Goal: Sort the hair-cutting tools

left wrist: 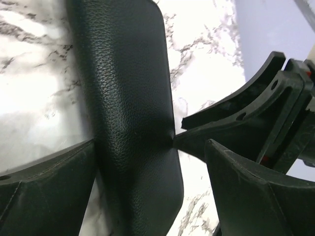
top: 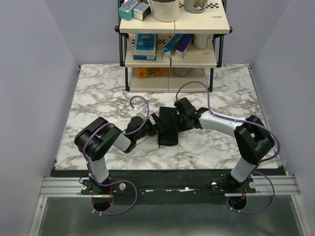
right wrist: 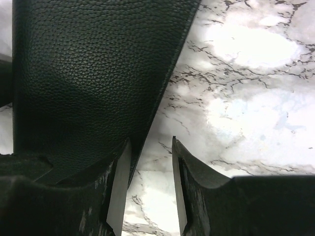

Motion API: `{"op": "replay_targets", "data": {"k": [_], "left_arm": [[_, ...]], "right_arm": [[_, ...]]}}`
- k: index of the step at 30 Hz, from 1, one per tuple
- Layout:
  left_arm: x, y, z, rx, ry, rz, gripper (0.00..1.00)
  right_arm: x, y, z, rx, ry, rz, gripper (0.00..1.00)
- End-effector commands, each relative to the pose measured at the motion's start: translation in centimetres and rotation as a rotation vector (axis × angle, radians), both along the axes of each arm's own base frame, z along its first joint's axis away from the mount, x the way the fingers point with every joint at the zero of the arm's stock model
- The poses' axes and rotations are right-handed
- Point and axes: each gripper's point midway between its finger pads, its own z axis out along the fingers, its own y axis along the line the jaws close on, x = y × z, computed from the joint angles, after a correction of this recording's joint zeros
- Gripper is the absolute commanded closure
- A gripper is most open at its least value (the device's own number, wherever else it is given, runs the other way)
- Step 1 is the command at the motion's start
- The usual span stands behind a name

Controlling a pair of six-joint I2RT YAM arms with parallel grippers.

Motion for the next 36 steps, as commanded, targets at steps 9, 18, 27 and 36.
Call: {"op": "replay_targets", "data": {"k": [9,18,27,36], "left_arm": [[-6.4,-1.3,-9.5,0.029,0.289,-0.234,0.12],[-7.0,-2.5,-10.7,0.033,0.326,-0.342,0.26],[-5.5,-3.6,-10.5,0.035,0.321,-0.342,0.92],[-2.4,-2.1,-5.4,0.123,0.228,-0.131,1.0]], "right_arm": [[-2.3,-2.0,-4.0,-0.103,0.098,0.028,0.53],[-2.3,-2.4,-4.1,-0.117,0.078,0.031,0.53],[-2.7,-2.9,-3.8,-0.111,0.066,0.031,0.52],[-5.7,-1.5,1.7,0.085,0.013,0.03,0.52]]}}
